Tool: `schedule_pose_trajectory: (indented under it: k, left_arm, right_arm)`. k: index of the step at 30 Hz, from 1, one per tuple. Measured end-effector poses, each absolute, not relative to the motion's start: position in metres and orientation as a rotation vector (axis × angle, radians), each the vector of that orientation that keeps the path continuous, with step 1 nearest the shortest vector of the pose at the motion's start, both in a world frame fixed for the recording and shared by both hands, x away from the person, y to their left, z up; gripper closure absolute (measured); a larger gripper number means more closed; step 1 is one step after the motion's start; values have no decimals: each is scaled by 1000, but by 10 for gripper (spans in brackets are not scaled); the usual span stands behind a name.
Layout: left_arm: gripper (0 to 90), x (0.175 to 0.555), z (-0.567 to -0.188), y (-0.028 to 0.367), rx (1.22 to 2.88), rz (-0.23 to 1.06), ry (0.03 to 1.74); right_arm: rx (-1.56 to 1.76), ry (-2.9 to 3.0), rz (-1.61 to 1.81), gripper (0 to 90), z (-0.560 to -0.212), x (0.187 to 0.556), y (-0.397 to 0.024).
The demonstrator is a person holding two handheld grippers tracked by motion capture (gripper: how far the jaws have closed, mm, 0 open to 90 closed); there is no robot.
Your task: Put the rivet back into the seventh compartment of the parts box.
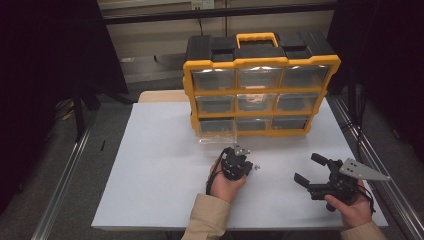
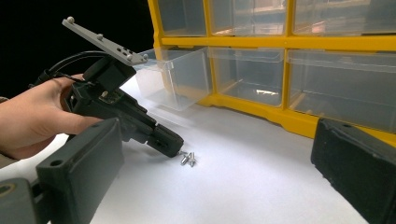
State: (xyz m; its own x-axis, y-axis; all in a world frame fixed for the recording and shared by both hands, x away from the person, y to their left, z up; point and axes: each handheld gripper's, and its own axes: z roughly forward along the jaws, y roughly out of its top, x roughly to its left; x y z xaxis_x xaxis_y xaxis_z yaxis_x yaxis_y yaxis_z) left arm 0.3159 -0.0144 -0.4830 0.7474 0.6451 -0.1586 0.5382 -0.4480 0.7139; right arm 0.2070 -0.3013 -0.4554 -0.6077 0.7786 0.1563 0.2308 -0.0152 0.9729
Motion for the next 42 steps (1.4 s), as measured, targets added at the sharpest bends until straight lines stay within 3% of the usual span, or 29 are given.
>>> schedule_pose_trajectory:
  k: [42]
  left_arm:
    - [867,322,-435,-1,2027,108,955]
  right_arm:
    - [1027,1844,1633,6,-456,212,-298]
